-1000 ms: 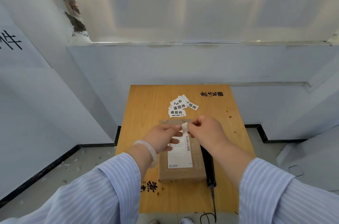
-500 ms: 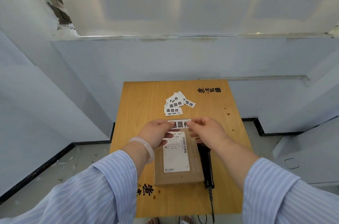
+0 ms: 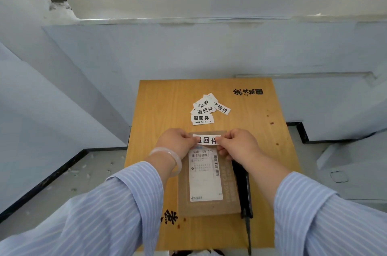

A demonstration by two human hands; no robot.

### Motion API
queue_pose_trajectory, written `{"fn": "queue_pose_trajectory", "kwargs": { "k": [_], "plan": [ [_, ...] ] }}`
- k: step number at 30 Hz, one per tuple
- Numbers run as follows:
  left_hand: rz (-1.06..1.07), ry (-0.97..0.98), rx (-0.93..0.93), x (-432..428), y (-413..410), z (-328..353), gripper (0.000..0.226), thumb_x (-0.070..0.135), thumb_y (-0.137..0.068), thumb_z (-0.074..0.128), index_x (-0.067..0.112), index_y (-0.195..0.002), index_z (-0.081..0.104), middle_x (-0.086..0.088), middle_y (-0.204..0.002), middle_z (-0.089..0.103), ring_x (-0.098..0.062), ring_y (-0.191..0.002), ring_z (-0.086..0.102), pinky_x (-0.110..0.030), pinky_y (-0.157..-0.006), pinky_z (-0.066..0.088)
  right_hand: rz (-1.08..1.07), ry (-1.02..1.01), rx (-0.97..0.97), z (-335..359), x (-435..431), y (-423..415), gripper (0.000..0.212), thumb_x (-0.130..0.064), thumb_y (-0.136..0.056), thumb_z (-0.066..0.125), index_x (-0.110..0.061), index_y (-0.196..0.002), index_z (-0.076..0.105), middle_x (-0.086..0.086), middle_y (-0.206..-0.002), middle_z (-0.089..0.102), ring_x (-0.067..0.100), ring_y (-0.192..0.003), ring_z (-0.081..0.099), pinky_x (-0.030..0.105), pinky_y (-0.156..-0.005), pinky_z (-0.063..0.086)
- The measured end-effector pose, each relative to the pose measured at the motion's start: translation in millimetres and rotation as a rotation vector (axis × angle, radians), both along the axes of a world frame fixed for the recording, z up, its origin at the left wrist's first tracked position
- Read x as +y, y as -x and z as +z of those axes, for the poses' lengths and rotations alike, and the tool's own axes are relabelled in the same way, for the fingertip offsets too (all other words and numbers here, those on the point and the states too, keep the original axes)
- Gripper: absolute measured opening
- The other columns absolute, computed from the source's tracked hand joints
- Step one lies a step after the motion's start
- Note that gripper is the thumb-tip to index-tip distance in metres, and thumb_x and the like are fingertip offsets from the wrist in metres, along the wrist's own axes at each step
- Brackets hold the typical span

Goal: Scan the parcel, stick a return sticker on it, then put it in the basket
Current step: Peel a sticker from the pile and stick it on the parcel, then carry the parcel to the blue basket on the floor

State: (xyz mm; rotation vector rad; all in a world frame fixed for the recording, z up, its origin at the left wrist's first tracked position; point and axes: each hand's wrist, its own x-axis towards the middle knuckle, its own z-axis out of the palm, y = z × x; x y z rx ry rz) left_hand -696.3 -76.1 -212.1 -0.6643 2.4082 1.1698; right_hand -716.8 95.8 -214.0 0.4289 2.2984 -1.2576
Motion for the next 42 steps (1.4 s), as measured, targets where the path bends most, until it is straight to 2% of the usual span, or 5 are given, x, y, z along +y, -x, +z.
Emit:
{"fn": "queue_pose_trajectory", "kwargs": {
  "k": [13,22,30,34,42],
  "plan": [
    [-0.035,0.165,0.04,-1,1,-13,0.028,0.044,-0.08,0.067,0.023,-0.081,0.047,0.006,-0.075,0.061,-0.013,-0.067,0.058,-0.031,-0.058,0.042,0.101,-0.248,0.024,-12,-2,11,0.03,-0.039,-0.08,0.071,-0.02,-0.075,0.049,0.001,-0.083,0.063,0.017,-0.072,0.06,0.033,-0.058,0.052],
    [-0.013,-0.051,0.148,-10,-13,-12,0.031,0.035,-0.088,0.063,0.026,-0.115,0.051,0.012,-0.075,0.056,-0.006,-0.071,0.056,-0.027,-0.06,0.043,0.167,-0.24,0.126,5,11,-5,0.032,-0.031,-0.088,0.065,-0.021,-0.114,0.05,-0.002,-0.089,0.057,0.01,-0.072,0.055,0.025,-0.057,0.043],
    [-0.325,0.199,0.098,-4,-86,-19,0.091,0.061,-0.073,0.066,0.053,-0.145,0.011,0.003,-0.157,0.007,-0.025,-0.141,0.023,-0.042,-0.112,0.032,0.61,-0.427,0.146,9,16,-70,0.073,-0.052,-0.087,0.056,-0.041,-0.148,0.019,-0.003,-0.148,0.038,0.02,-0.134,0.036,0.038,-0.108,0.037],
    [-0.391,0.107,-0.07,5,-98,-25,0.103,0.055,-0.073,0.071,0.056,-0.144,-0.004,0.001,-0.162,-0.009,-0.029,-0.142,0.028,-0.036,-0.109,0.035,0.656,-0.471,0.124,6,12,-79,0.081,-0.054,-0.087,0.055,-0.043,-0.151,0.006,0.002,-0.153,0.027,0.025,-0.138,0.028,0.04,-0.109,0.033],
    [-0.231,0.038,0.236,-1,-92,19,0.101,0.038,-0.072,0.08,0.055,-0.145,0.012,0.004,-0.161,-0.002,-0.024,-0.145,0.02,-0.035,-0.113,0.03,0.499,-0.206,0.345,34,15,-74,0.099,-0.045,-0.074,0.075,-0.056,-0.145,0.007,-0.014,-0.16,0.003,0.017,-0.145,0.018,0.04,-0.115,0.028]
  ]
}}
